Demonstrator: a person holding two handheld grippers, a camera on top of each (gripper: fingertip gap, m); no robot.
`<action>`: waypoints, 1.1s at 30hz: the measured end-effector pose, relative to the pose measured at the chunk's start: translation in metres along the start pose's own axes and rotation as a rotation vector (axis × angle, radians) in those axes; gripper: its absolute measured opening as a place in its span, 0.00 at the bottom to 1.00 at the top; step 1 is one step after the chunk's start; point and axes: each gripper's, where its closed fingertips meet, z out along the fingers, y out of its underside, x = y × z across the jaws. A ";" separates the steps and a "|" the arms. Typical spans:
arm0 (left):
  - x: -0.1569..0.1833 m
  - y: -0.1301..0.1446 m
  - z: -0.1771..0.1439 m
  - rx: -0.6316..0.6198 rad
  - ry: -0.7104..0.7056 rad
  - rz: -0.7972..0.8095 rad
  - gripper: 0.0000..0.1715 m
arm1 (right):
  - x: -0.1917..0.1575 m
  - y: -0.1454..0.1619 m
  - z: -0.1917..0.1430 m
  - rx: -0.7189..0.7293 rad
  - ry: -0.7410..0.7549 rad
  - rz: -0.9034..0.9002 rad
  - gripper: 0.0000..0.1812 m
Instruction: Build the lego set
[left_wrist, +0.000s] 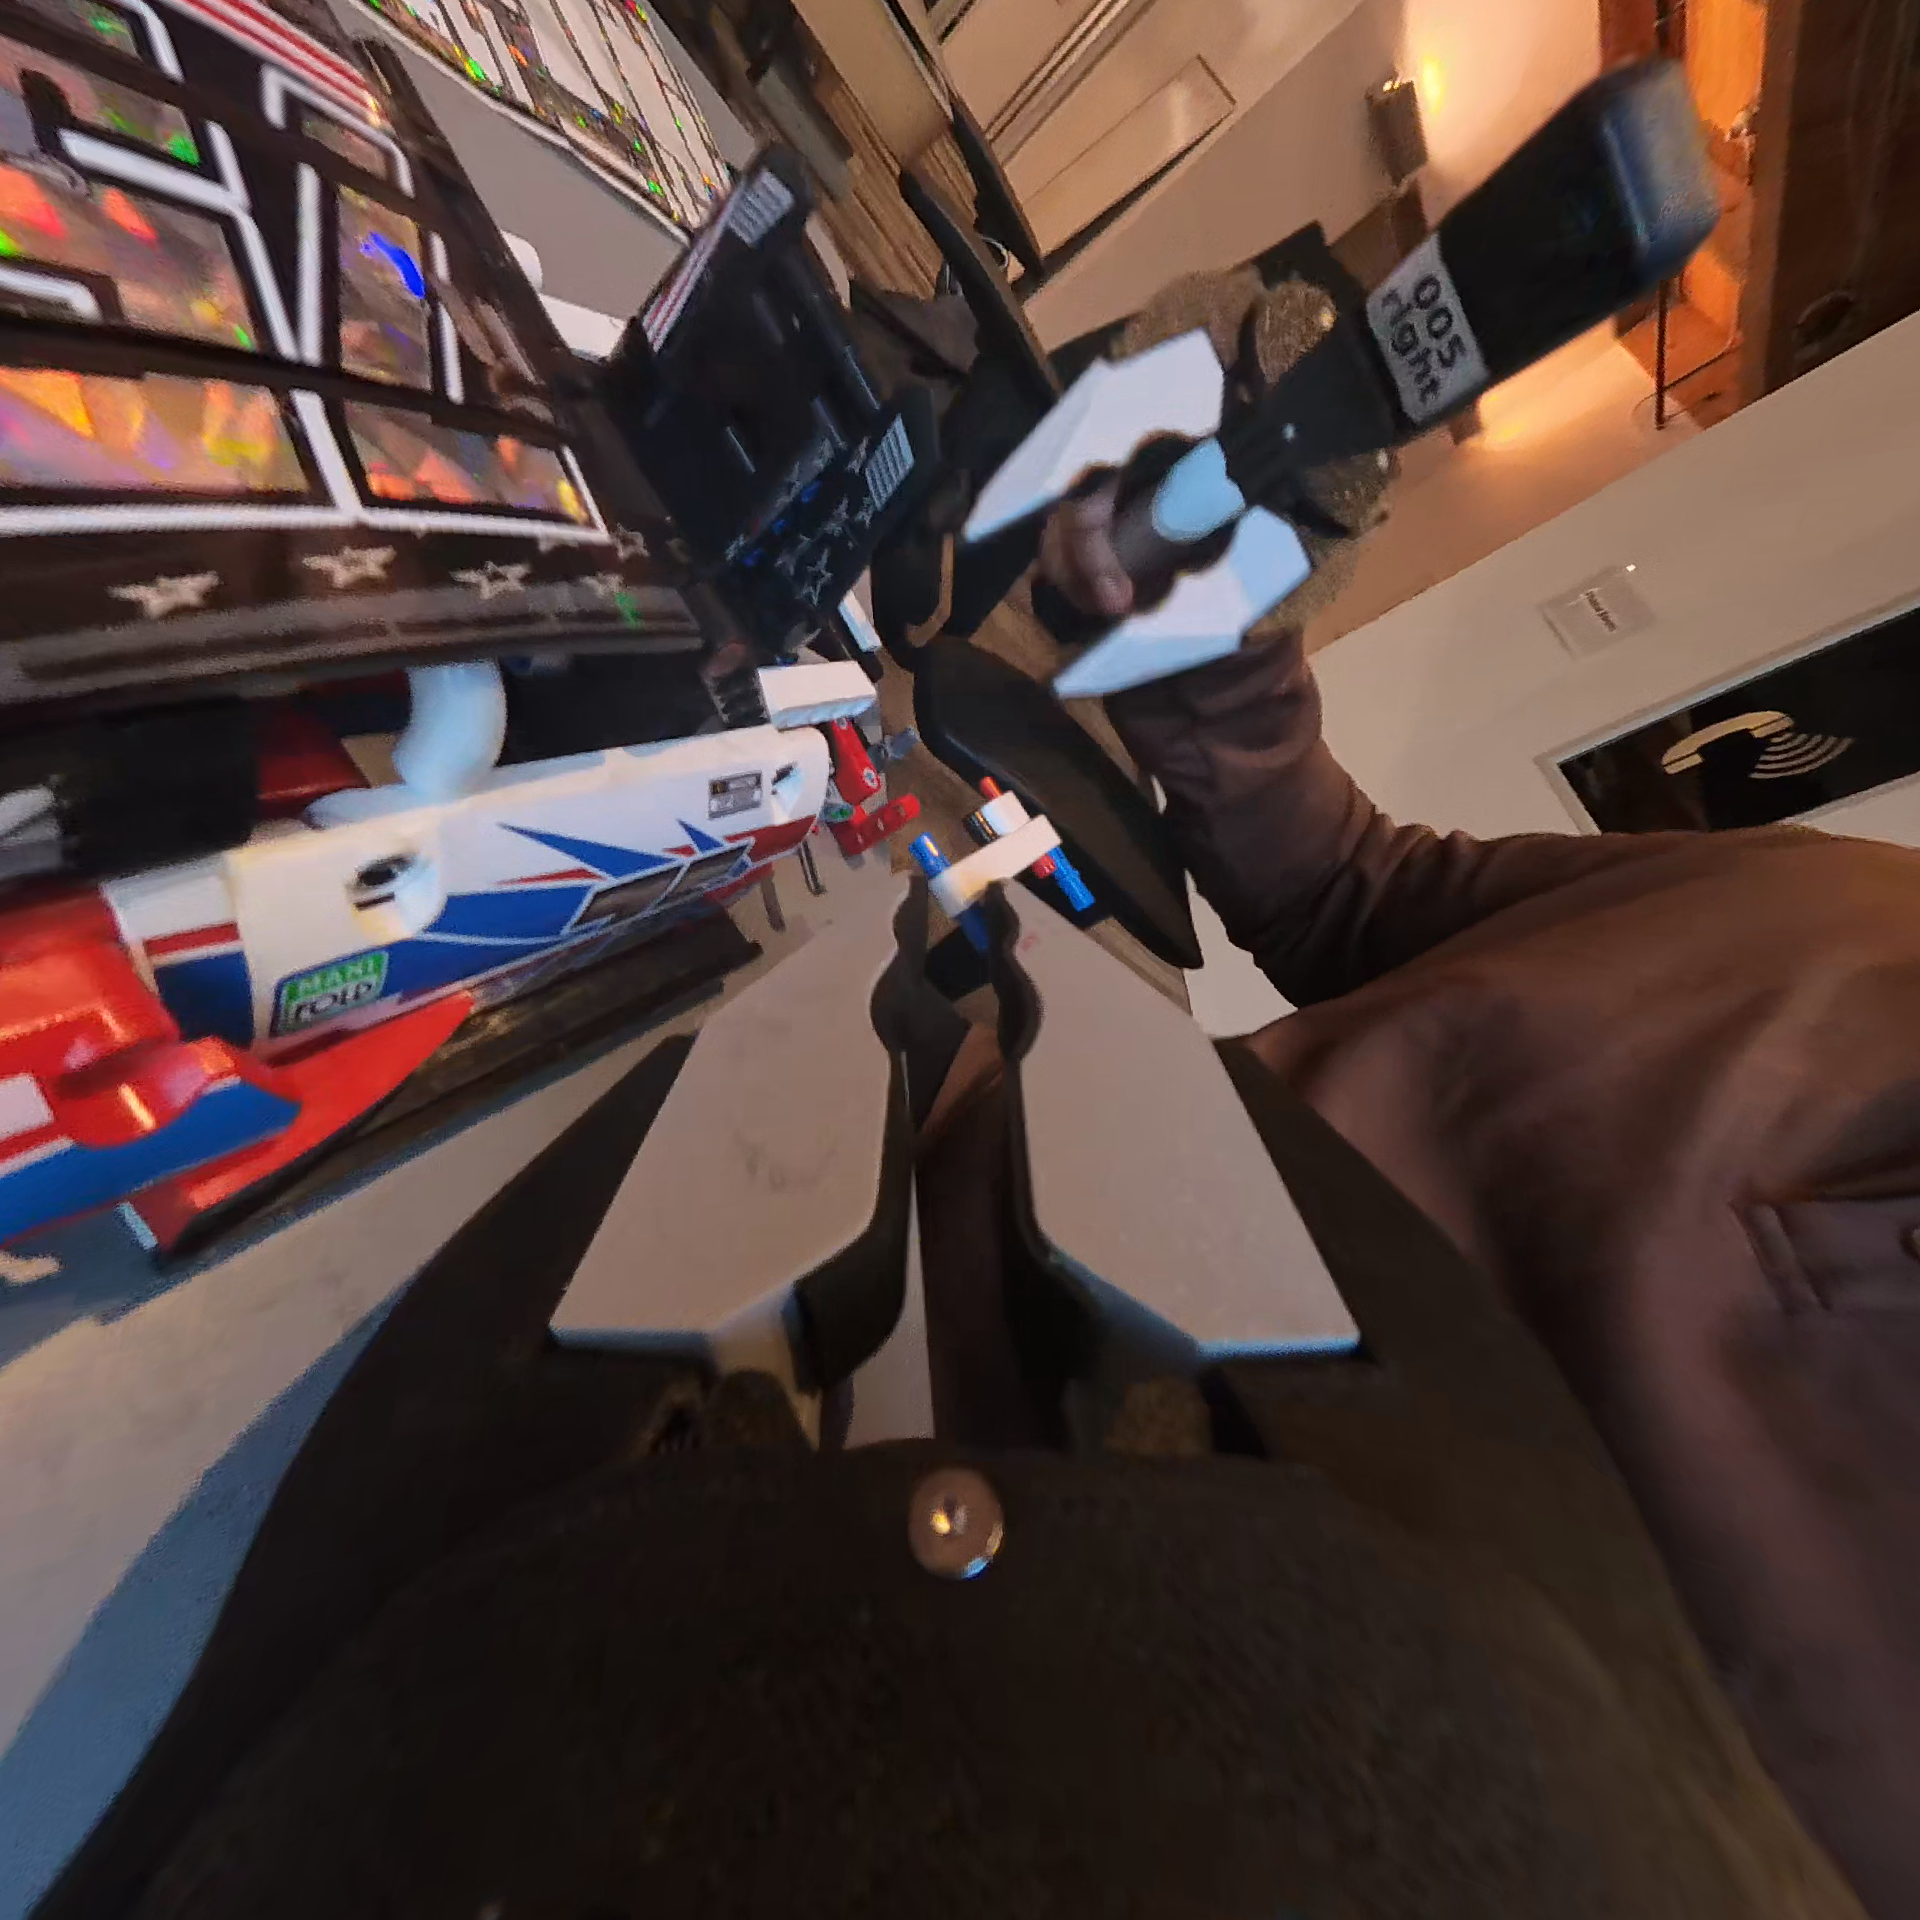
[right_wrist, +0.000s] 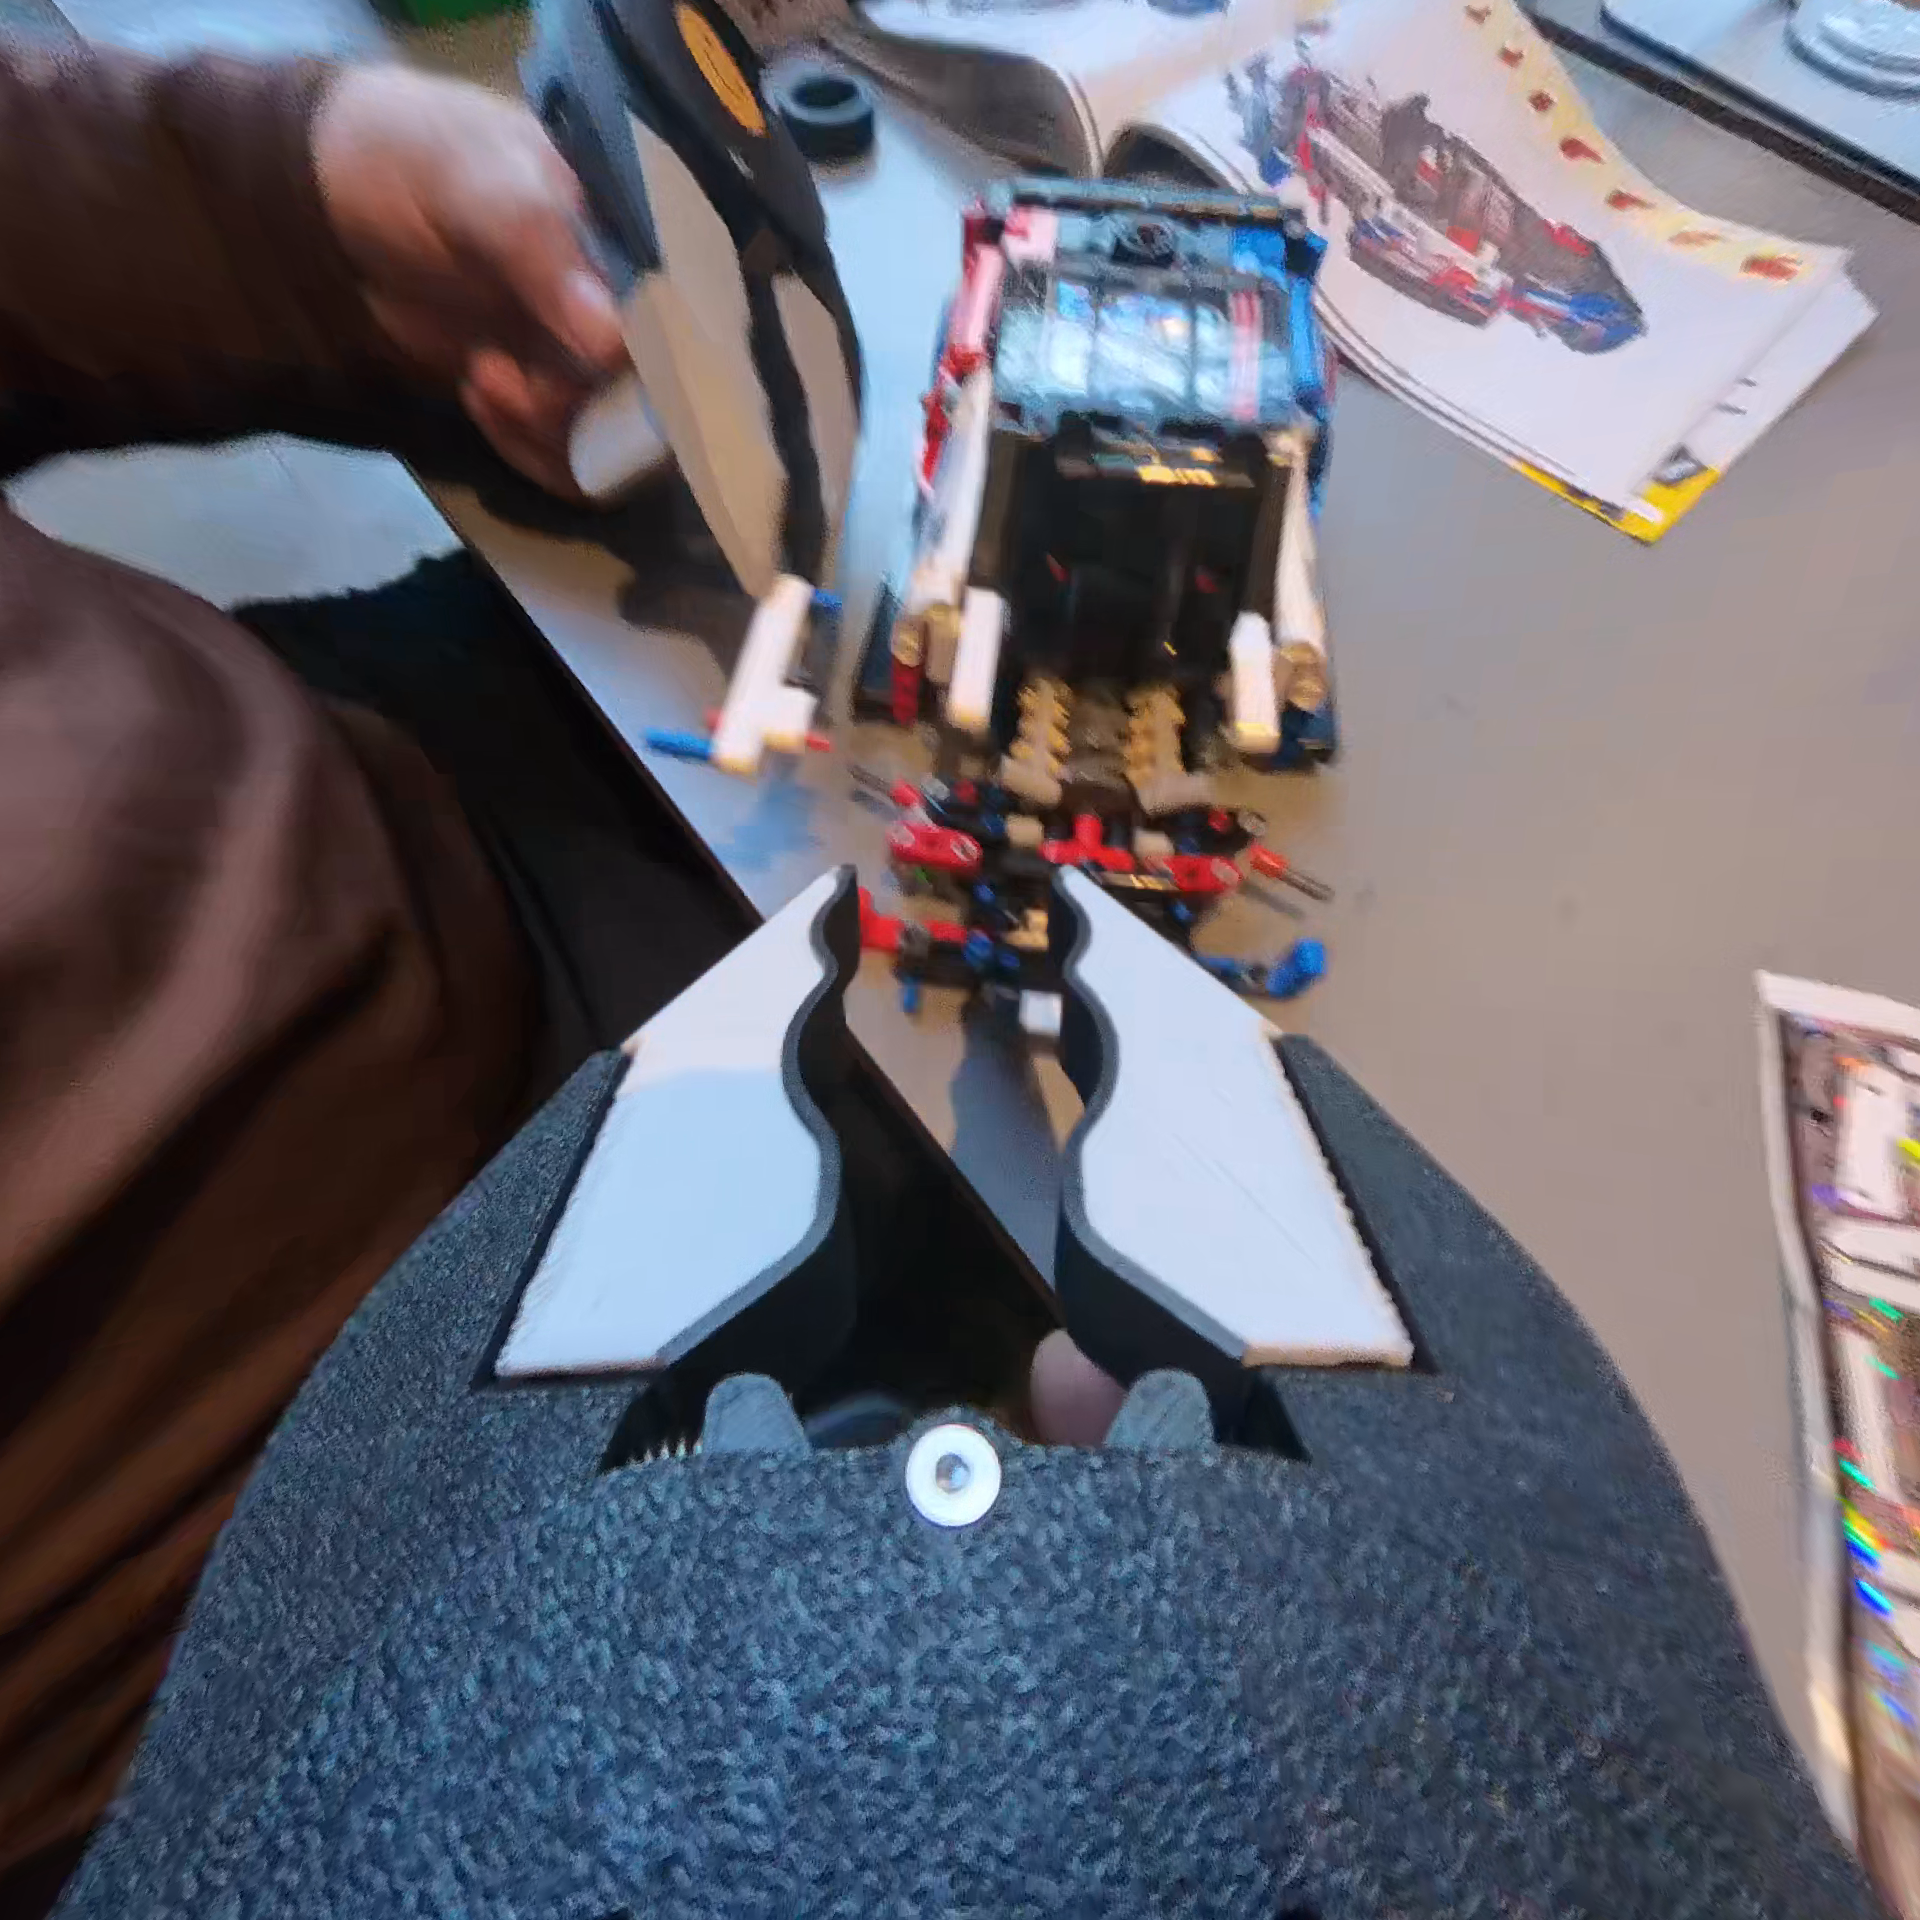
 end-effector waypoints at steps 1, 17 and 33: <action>0.001 -0.004 0.000 0.019 0.013 -0.002 0.05 | -0.007 -0.006 0.006 0.012 -0.022 0.016 0.21; -0.002 -0.015 0.000 0.067 0.007 0.009 0.05 | -0.035 -0.015 0.032 0.101 -0.108 0.033 0.10; -0.004 -0.020 0.001 0.106 -0.032 0.063 0.05 | -0.024 -0.018 0.024 0.186 -0.195 0.238 0.05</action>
